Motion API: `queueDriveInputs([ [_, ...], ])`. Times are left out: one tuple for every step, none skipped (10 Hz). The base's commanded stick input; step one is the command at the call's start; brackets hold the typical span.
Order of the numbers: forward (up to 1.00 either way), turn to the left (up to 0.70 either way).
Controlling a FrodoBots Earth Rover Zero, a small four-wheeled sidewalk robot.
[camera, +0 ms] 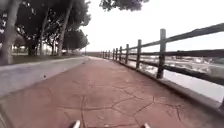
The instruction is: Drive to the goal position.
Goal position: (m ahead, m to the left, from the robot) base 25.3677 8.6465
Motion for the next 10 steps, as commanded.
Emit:
queueDriveInputs([
  [0.70, 0.28],
  [0.70, 0.35],
  [0.70, 0.21],
  [0.70, 0.00],
  [0.70, 0.00],
  [0.70, 0.00],
  [0.70, 0.00],
  [0.70, 0.00],
  [0.70, 0.00],
  [0.70, 0.00],
])
